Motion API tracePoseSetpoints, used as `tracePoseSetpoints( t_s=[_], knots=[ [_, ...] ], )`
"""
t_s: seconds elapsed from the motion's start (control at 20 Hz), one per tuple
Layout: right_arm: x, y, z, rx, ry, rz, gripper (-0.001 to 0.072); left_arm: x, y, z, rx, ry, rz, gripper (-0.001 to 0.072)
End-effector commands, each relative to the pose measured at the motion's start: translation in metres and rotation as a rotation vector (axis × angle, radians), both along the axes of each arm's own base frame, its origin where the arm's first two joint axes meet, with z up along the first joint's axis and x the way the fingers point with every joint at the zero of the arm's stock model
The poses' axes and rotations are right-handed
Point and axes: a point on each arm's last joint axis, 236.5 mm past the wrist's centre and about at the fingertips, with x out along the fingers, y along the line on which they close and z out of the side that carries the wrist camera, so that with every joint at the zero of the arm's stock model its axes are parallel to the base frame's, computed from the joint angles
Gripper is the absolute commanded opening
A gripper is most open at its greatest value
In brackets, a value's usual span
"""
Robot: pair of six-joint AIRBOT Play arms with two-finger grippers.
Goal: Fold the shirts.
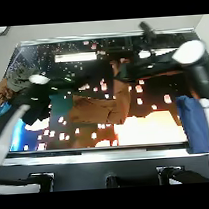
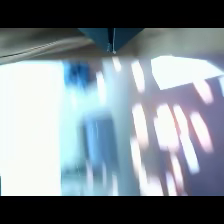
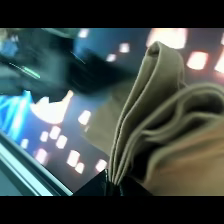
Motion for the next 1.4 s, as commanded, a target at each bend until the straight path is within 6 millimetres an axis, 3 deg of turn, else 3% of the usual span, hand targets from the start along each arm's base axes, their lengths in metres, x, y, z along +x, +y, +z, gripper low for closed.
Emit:
tracePoseSetpoints(
  t_s=[0.0, 0.1, 0.2, 0.35, 0.5, 0.55, 0.6, 0.65, 0.75, 0.85, 0.9, 0.95, 1.05, 1.1, 1.15, 1.2, 1.35],
  knots=[
    [0.014, 0.083, -0.034, 0.141, 0.051, 0.058, 0.0042, 0.005, 0.150, 0.084, 0.167, -0.202, 0.264, 0.0025],
    [0.007, 0.131, -0.065, 0.193, 0.118, 0.101, 0.0043, -0.015, 0.206, 0.123, 0.217, -0.270, 0.362, 0.0025],
    [0.003, 0.160, -0.103, 0.188, 0.176, 0.106, 0.0043, -0.041, 0.238, 0.150, 0.250, -0.310, 0.417, 0.0025],
    [-0.006, 0.187, -0.161, 0.159, 0.273, 0.107, 0.0043, -0.074, 0.251, 0.178, 0.282, -0.355, 0.440, 0.0026],
    [-0.012, 0.203, -0.196, 0.185, 0.374, 0.088, 0.0052, -0.089, 0.246, 0.195, 0.295, -0.397, 0.441, 0.0026],
    [-0.009, 0.204, -0.201, 0.196, 0.408, 0.057, 0.0310, -0.091, 0.245, 0.197, 0.296, -0.404, 0.439, 0.0026],
    [-0.005, 0.203, -0.201, 0.204, 0.417, 0.031, 0.0668, -0.091, 0.245, 0.197, 0.297, -0.404, 0.440, 0.0026],
    [0.002, 0.197, -0.194, 0.210, 0.401, 0.020, 0.0680, -0.090, 0.245, 0.196, 0.299, -0.404, 0.439, 0.0026],
    [0.013, 0.175, -0.168, 0.222, 0.370, 0.017, 0.0675, -0.089, 0.247, 0.193, 0.309, -0.397, 0.441, 0.0026],
    [0.024, 0.126, -0.140, 0.153, 0.323, 0.011, 0.0673, -0.089, 0.251, 0.188, 0.339, -0.389, 0.445, 0.0026],
    [0.031, 0.089, -0.134, 0.076, 0.302, -0.021, 0.0669, -0.089, 0.253, 0.186, 0.352, -0.387, 0.447, 0.0026],
    [0.037, 0.040, -0.135, -0.054, 0.276, -0.068, 0.0662, -0.089, 0.255, 0.184, 0.365, -0.385, 0.448, 0.0026],
    [0.034, -0.071, -0.156, -0.365, 0.330, -0.186, 0.0662, -0.089, 0.256, 0.181, 0.376, -0.380, 0.449, 0.0027],
    [0.020, -0.113, -0.172, -0.460, 0.428, -0.225, 0.0661, -0.089, 0.257, 0.181, 0.379, -0.379, 0.450, 0.0027],
    [0.006, -0.130, -0.188, -0.455, 0.526, -0.238, 0.0661, -0.089, 0.257, 0.181, 0.379, -0.379, 0.450, 0.0027],
    [-0.006, -0.127, -0.203, -0.390, 0.608, -0.244, 0.0661, -0.089, 0.257, 0.181, 0.378, -0.380, 0.449, 0.0027],
    [-0.017, -0.078, -0.252, -0.141, 0.713, -0.256, 0.0660, -0.089, 0.252, 0.181, 0.375, -0.381, 0.438, 0.0027]
  ],
)
